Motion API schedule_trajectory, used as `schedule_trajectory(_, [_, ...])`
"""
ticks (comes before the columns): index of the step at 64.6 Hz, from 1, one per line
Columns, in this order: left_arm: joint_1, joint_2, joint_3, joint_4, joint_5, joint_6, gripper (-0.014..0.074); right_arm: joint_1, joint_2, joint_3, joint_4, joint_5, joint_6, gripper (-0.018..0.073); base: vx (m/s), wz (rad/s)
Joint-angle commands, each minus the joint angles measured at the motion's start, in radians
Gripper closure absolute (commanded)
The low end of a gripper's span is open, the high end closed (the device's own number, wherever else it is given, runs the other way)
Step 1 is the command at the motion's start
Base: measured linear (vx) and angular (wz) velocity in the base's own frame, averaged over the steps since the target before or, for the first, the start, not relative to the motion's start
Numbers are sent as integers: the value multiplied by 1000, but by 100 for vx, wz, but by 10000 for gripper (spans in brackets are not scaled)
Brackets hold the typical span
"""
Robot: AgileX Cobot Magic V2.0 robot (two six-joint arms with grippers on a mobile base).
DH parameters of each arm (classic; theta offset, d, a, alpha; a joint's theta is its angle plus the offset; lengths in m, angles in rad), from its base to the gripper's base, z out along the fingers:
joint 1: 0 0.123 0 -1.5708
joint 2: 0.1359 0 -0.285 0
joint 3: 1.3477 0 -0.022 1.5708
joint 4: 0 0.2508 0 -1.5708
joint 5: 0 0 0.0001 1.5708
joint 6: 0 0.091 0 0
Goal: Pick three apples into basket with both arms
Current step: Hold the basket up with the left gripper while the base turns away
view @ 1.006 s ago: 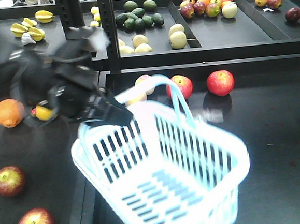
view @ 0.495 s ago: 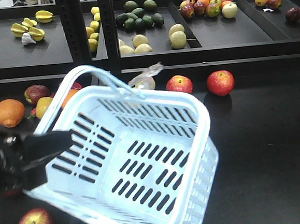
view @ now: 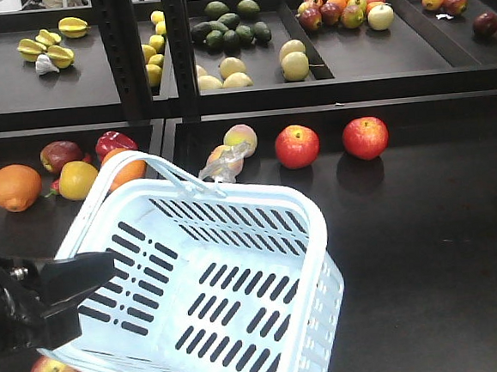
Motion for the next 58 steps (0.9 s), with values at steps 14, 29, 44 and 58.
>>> schedule_trajectory(14, [-2,-15,-34,-45,-33,-11,604,0,18,4,-2,-71,-9,568,0,0])
schedule_trajectory(29, [-2,-15,-34,-45,-33,-11,603,0,18,4,-2,-71,-9,568,0,0])
schedule_trajectory(44, [-2,-15,-34,-45,-33,-11,603,0,18,4,-2,-71,-9,568,0,0])
schedule_trajectory(58, [-2,-15,-34,-45,-33,-11,604,0,18,4,-2,-71,-9,568,-2,4])
